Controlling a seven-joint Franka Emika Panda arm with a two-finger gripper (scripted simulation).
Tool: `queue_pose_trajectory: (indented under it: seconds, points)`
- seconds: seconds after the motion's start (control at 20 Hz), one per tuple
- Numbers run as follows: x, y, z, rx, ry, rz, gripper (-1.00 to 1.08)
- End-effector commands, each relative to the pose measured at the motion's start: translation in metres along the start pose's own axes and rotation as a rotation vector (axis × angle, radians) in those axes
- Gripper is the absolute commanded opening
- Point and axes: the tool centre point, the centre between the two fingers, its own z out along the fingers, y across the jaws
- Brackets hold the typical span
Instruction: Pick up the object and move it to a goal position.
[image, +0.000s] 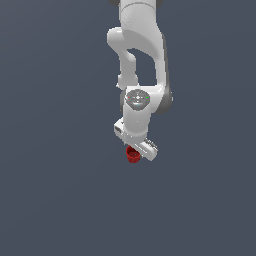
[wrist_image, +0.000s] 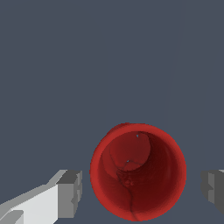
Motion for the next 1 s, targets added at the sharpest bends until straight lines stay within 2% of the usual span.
queue_pose_trajectory:
  seconds: [0.0, 0.25, 0.5, 0.55, 0.95]
  points:
    - [0.000, 0.001, 0.011, -0.001, -0.001, 0.001, 1.00]
    - [-0.001, 0.001, 0.035, -0.001, -0.001, 0.004, 1.00]
    - [0.000, 0.000, 0.042, -0.001, -0.001, 0.004, 1.00]
    - [0.000, 0.000, 0.042, -0.001, -0.001, 0.004, -1.00]
    - [0.000, 0.000, 0.042, -0.001, -0.001, 0.004, -1.00]
